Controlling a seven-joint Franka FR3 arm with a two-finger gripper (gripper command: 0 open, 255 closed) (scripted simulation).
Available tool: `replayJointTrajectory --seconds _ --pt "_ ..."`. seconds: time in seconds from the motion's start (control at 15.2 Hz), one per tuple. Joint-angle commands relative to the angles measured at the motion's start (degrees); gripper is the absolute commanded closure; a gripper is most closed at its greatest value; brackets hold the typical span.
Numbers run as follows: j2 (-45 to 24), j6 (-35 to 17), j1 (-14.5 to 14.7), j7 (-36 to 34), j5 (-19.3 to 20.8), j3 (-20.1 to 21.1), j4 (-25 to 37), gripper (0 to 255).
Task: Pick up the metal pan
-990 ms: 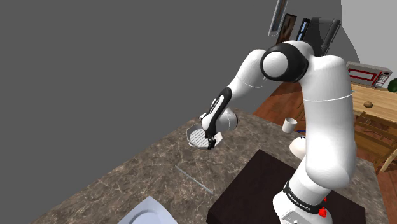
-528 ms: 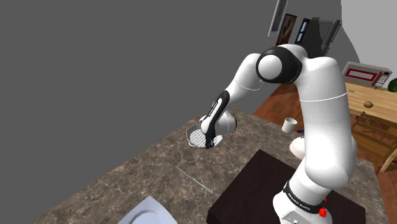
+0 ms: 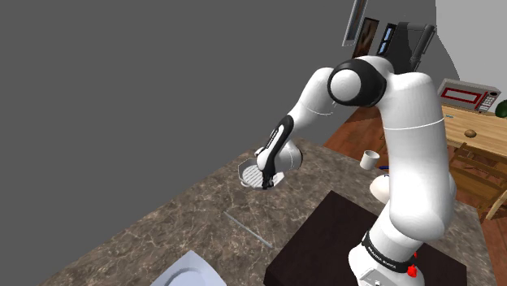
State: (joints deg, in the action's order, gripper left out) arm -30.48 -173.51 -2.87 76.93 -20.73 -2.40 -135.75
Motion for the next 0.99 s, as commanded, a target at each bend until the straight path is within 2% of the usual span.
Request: replayJointTrajectory --seconds 0.0,0.92 --pt "1.3 0.9 0.7 -0.4 0.3 -0.7 -0.5 255" --pt "12.5 9.3 6.1 -4.9 5.2 -7.3 -3.5 255"
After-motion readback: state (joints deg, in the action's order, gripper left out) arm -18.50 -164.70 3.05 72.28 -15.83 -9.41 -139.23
